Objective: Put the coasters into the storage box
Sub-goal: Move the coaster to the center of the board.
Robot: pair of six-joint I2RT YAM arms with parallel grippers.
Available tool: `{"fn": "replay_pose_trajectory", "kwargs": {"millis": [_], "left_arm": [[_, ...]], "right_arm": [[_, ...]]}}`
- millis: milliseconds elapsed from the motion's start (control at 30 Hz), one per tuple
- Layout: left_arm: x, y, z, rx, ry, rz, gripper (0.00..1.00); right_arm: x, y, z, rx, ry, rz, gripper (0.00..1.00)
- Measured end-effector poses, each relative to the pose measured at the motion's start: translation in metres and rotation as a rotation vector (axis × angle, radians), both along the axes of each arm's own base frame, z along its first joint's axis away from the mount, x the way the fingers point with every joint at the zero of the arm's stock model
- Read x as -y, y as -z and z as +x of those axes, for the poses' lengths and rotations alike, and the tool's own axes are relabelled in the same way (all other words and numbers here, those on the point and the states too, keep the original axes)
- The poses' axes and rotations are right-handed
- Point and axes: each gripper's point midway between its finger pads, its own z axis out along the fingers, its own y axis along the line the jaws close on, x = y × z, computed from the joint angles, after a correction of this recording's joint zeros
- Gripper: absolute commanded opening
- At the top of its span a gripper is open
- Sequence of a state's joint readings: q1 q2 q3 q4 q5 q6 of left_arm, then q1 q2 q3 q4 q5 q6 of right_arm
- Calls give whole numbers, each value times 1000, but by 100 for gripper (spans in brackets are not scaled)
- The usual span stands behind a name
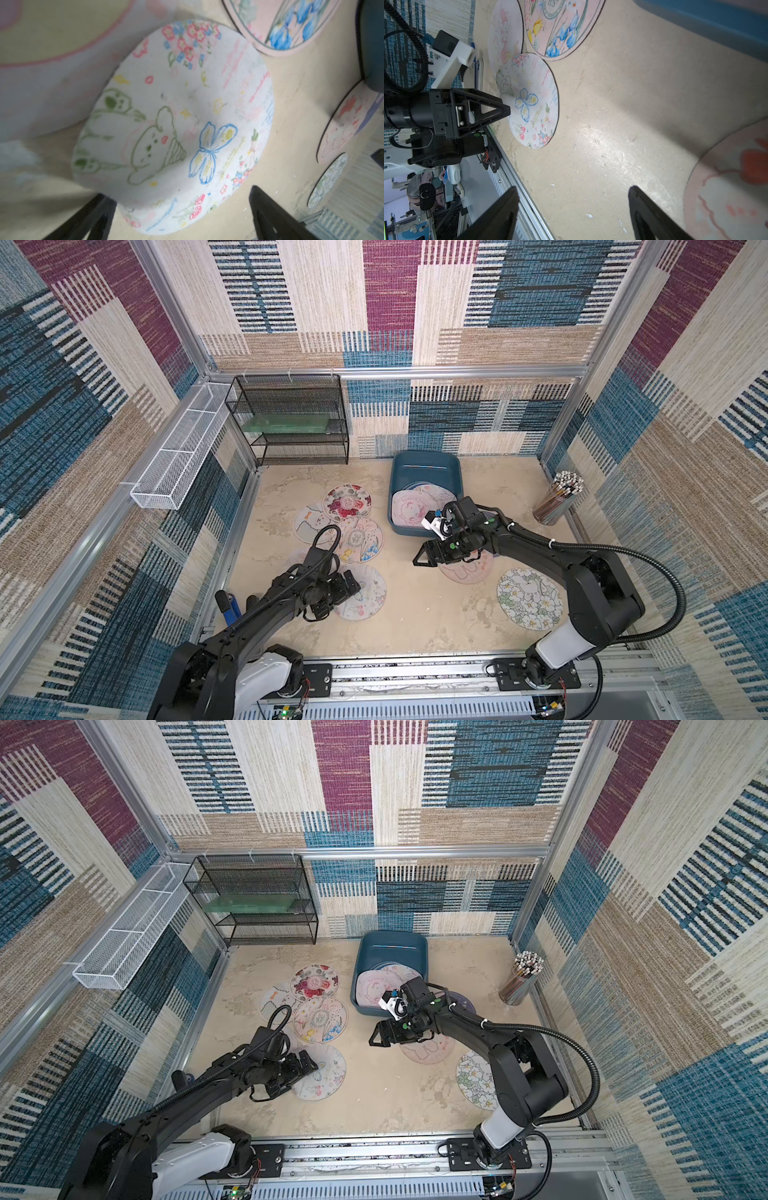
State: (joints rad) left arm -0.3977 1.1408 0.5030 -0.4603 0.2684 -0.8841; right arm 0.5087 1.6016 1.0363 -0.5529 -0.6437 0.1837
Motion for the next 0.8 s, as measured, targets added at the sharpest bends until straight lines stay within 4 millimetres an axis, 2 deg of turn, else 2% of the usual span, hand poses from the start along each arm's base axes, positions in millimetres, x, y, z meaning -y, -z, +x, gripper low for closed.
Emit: {"fn": "replay_pose_trajectory", "kwargs": {"millis": [200, 333, 433, 533, 633, 800], "left_arm": [[35, 2, -2, -38, 112, -9, 99], [55, -5, -8, -58, 180, -5, 99], [41, -12, -28, -126, 186, 58, 99], [25, -24, -31, -109, 157, 116, 99], [15, -27, -39, -122, 146, 156, 99], [3, -22, -29, -123, 114, 232, 93]], "right_arm": [[-13, 5, -9, -22, -23, -1, 85], [-18, 11, -14, -45, -27, -10, 85], [-19, 15, -15, -60, -18, -20, 85], [-19, 20, -16, -76, -11, -32, 85], [-22, 26, -17, -93, -12, -40, 85], [-31, 36, -23, -121, -28, -57, 85]]}}
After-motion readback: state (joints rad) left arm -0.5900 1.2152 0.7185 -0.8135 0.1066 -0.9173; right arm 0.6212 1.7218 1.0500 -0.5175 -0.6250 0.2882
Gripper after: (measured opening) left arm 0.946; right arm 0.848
